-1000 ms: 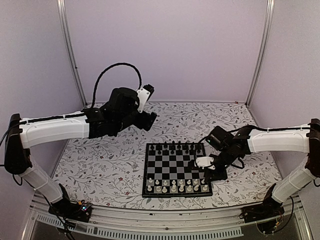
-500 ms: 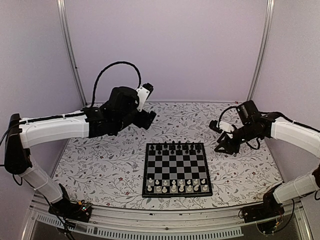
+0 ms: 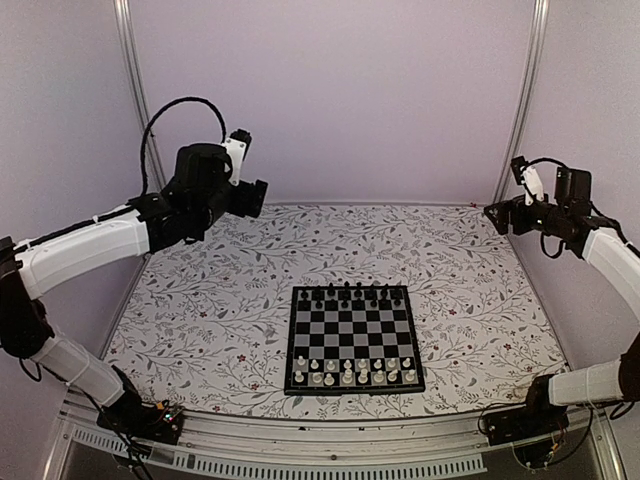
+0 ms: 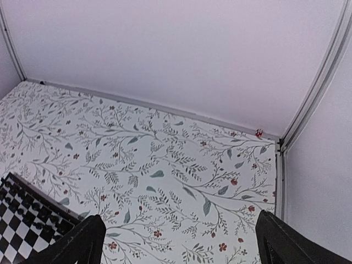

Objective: Set up the chess pieces on the board
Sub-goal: Reset both arms

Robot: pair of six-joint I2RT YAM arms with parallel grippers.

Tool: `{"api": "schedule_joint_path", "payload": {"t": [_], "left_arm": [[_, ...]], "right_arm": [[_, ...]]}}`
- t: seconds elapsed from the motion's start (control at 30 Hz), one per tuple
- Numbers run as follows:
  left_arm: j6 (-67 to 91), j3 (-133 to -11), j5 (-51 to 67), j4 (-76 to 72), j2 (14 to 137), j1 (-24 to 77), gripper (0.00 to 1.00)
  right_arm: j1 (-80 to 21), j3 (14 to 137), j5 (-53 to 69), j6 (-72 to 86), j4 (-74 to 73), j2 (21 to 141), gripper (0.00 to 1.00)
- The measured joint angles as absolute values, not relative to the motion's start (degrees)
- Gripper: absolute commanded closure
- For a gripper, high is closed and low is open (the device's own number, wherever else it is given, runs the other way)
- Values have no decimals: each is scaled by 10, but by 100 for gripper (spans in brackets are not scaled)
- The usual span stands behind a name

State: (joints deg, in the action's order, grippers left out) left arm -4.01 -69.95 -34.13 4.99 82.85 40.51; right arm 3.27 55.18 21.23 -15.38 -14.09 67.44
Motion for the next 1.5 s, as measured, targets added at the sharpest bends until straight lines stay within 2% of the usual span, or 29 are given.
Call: {"api": "schedule_joint_path", "payload": {"t": [0.47, 0.87, 1.5], "left_arm": [[7, -720, -291, 73, 741, 263, 1], [-5, -720, -231, 117, 727, 258, 1], [-22, -721, -203, 135, 721, 258, 1]], "right_arm": [[37, 669, 146, -53, -66, 624, 1], [37, 669, 148, -36, -60, 611, 1], [37, 659, 163, -36, -59, 607, 1]]}}
